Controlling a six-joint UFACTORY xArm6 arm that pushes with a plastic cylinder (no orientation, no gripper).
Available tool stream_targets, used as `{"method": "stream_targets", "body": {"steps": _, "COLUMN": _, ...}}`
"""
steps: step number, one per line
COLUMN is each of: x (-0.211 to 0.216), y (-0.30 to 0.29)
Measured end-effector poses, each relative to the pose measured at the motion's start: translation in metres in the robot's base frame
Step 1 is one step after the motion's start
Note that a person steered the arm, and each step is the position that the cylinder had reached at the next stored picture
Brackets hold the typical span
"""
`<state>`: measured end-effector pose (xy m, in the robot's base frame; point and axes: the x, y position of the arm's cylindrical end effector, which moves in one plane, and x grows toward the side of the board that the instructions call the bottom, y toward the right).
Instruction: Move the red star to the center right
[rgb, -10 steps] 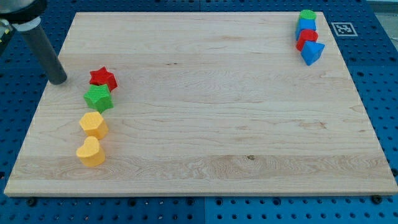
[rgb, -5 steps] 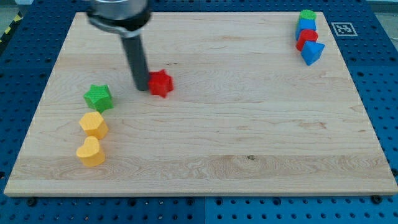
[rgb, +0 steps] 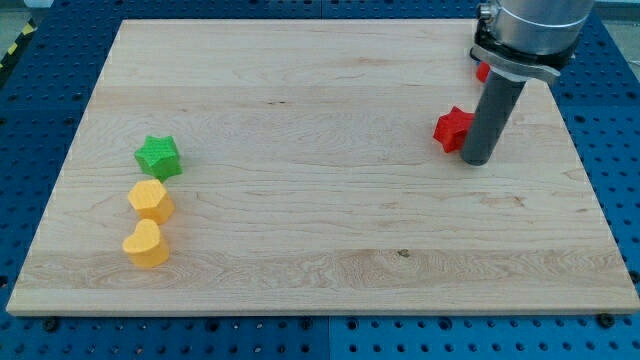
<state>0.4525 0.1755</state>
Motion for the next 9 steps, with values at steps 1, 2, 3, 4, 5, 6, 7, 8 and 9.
{"method": "stream_targets", "body": {"steps": 1, "x": 0.008, "y": 0.000}}
{"method": "stream_targets", "body": {"steps": 2, "x": 0.017, "y": -0.005}}
{"method": "stream_targets", "body": {"steps": 3, "x": 0.012, "y": -0.031}}
{"method": "stream_targets", "body": {"steps": 4, "x": -0.008, "y": -0.043}}
{"method": "stream_targets", "body": {"steps": 5, "x": -0.012, "y": -0.023}}
{"method": "stream_targets", "body": {"steps": 6, "x": -0.012, "y": -0.009}}
{"method": "stream_targets", "body": {"steps": 7, "x": -0.012, "y": -0.022}}
{"method": "stream_targets", "body": {"steps": 8, "x": -0.015, "y": -0.046}}
{"method": "stream_targets", "body": {"steps": 9, "x": -0.041, "y": -0.053}}
